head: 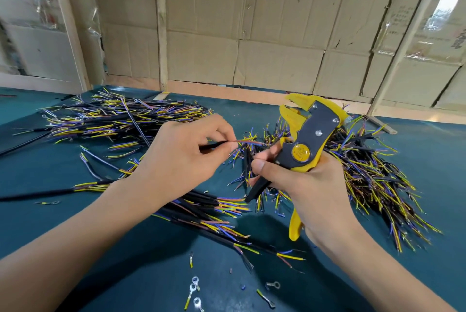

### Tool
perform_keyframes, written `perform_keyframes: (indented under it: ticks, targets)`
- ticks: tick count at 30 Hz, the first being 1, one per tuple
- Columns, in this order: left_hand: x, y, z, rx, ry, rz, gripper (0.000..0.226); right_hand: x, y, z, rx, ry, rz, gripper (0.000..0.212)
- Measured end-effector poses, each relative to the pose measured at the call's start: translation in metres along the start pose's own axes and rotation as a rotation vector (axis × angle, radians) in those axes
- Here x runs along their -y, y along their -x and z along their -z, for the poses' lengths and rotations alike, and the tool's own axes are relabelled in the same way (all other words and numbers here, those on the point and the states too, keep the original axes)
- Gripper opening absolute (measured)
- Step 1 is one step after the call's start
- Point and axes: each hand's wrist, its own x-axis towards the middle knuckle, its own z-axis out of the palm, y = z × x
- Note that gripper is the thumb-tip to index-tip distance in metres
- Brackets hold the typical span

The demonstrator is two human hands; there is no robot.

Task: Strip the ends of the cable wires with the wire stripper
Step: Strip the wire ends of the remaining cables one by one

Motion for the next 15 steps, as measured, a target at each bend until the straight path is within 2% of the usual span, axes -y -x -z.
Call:
perform_keyframes:
  ticks: [3, 6, 11, 15]
  targets:
    - [-0.0023, 0.0010, -0.0016, 0.060, 0.098, 0.057, 0.014, -0.0002, 0.0000, 0.0007, -0.034, 0.019, 0.048, 0.023]
    - [-0.0030, 0.0032, -0.0042, 0.145, 0.195, 0.108, 0.015, -0.0011, -0.0006, 0.0023, -0.037, 0.054, 0.076, 0.010]
    - [-0.0039, 0.0040, -0.0080, 0.231, 0.333, 0.150, 0.011, 0.0006, 0.0003, 0.0032, -0.016, 0.044, 0.097, 0.006]
    - [-0.0067, 0.0011, -0.0072, 0.246, 0.504, 0.151, 0.013, 0.0047, -0.0006, 0.0042, -0.036, -0.043, 0.044, 0.015]
